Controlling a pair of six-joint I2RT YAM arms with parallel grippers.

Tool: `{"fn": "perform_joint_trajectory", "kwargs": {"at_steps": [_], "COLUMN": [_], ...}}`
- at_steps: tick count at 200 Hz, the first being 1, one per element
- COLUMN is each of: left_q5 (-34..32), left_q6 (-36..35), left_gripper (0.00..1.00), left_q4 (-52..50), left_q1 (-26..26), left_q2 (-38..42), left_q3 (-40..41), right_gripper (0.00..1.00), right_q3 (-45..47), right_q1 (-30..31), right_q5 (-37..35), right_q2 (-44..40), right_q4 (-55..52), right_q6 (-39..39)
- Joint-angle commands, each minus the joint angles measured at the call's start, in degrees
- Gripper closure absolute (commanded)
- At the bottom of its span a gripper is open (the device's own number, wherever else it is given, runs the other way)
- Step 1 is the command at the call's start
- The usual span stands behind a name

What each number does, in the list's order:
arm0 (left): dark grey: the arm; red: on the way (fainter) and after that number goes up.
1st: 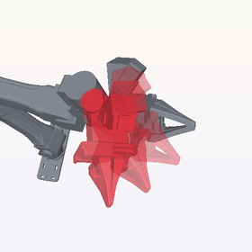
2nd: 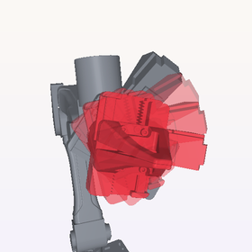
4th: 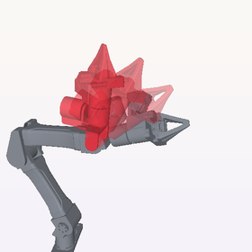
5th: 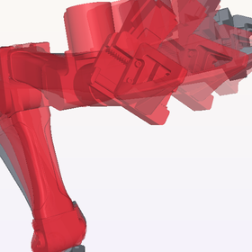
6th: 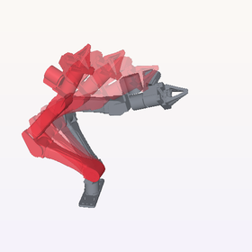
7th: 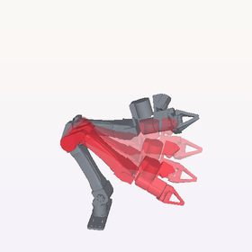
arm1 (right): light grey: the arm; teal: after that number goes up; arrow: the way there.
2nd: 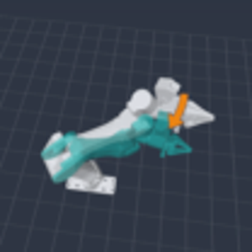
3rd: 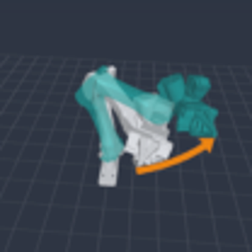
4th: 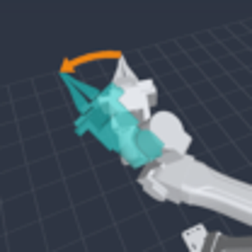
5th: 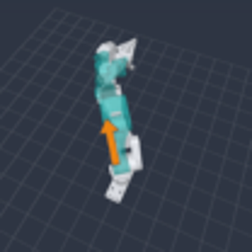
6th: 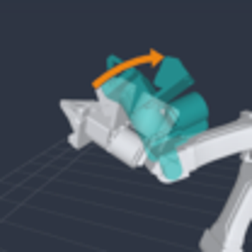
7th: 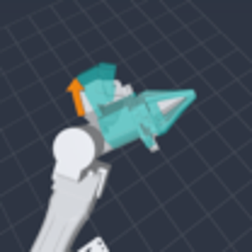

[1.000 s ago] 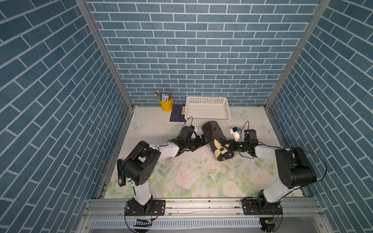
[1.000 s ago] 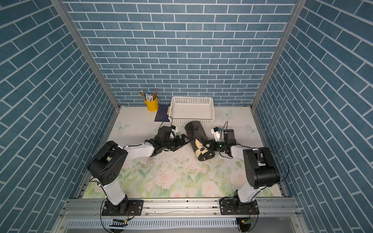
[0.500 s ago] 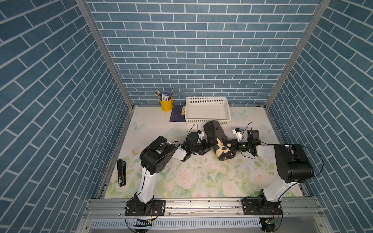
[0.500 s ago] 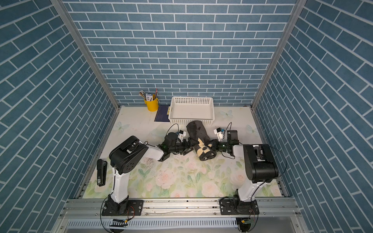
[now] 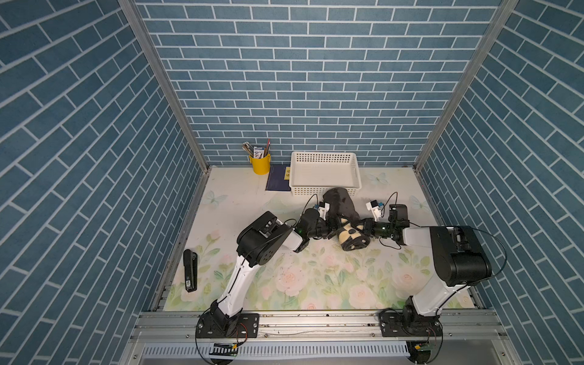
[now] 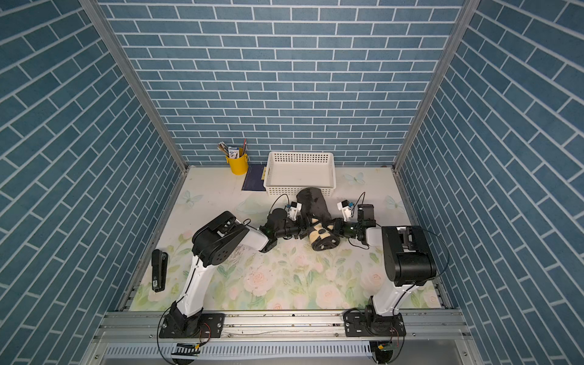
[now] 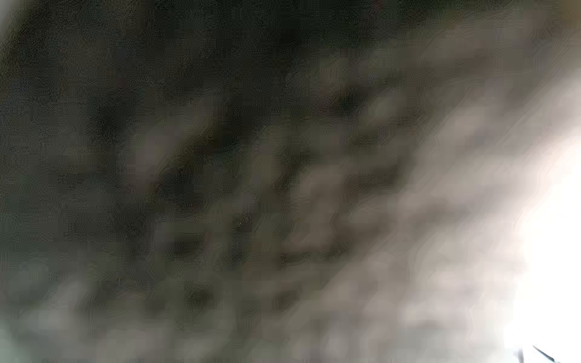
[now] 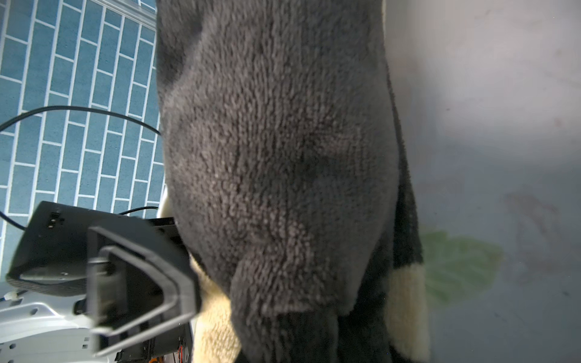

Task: Roll up the pillowcase
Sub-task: Pick up the pillowcase from the center of the board.

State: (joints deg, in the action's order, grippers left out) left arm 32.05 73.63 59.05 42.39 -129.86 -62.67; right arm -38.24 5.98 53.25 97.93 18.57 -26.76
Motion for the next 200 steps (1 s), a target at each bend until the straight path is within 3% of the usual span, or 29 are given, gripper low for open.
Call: {"fn": "perform_joint_trajectory", "kwargs": {"at_steps": [1, 23, 59, 80, 127, 162, 200], "left_q5": [-2.57, -3.18, -4.18, -5.43, -8.31, -15.24, -25.43], "left_q6": [-1.29, -1.55, -3.92, -5.14, -6.62, -5.86, -1.68], "left_gripper": [0.34, 0.64, 0.70, 0.78, 0.78, 0.76, 0.76], "left_q4": [1.13, 1.77, -0.48, -3.32, -8.48, -9.78, -6.61], "left_q1": [1.03, 1.03, 1.01, 0.78, -2.53, -5.68, -7.62], "left_q2": [-2.01, -0.06, 6.46, 11.82, 15.93, 12.49, 3.24], "left_q3": [-0.86, 0.52, 2.28, 2.81, -3.98, -13.75, -26.19], "right_gripper": [0.70, 0.56, 0.00, 0.00, 0.00, 0.00, 0.00], "right_q3": [2.29, 2.55, 2.89, 2.54, -0.95, -4.23, -6.01], "right_q1": [0.66, 0.63, 0.62, 0.57, 0.61, 0.88, 2.29], "right_q5": [-3.23, -4.99, -9.93, -15.05, -29.35, -32.68, -34.47], "right_q2": [0.32, -2.83, -12.78, -22.20, -38.38, -42.14, -43.57], "right_q4": [-5.92, -6.98, -10.46, -13.34, -18.48, -19.97, -19.89], "right_q6": [-0.15, 0.21, -0.12, -0.58, -1.27, -1.84, -1.80]}}
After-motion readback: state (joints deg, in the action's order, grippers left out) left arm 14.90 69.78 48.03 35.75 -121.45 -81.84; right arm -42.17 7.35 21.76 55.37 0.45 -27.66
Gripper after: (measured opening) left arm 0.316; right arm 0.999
